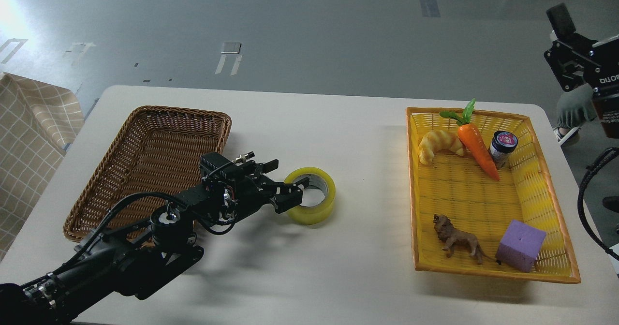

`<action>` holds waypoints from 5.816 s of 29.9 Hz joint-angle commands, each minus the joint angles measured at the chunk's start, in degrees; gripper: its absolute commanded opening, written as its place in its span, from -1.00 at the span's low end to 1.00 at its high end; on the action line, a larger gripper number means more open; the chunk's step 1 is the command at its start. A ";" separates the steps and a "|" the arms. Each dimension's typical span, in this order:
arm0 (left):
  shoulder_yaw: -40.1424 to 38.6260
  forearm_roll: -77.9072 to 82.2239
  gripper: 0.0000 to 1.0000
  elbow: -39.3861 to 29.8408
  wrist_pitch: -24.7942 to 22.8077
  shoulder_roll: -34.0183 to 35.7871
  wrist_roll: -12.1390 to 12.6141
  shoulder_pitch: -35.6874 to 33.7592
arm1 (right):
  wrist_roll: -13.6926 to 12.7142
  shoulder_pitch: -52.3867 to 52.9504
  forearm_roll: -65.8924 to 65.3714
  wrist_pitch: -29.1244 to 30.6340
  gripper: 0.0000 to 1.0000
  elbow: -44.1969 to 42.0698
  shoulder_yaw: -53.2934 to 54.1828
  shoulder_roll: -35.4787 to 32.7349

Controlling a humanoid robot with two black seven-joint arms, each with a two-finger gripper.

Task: Place and transfer tape with both arms
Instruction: 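Grip the tape roll's rim with the left gripper, then lift the tape roll and carry it over the wicker basket, then lower the tape roll into the basket and open the left gripper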

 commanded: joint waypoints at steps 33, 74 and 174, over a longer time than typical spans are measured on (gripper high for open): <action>2.37 -0.01 0.69 0.40 -5.81 -0.84 0.53 -1.98 | 0.08 -2.73 -0.05 0.00 1.00 0.09 0.69 -0.18; 3.51 -2.75 -0.82 -4.26 -13.02 -3.12 12.74 -10.33 | 0.00 -5.02 -0.05 0.00 1.00 0.09 1.13 0.00; 2.11 -13.56 0.93 -1.71 -3.61 37.40 -3.69 -1.27 | 0.09 -10.82 -0.23 0.00 1.00 0.53 1.57 0.00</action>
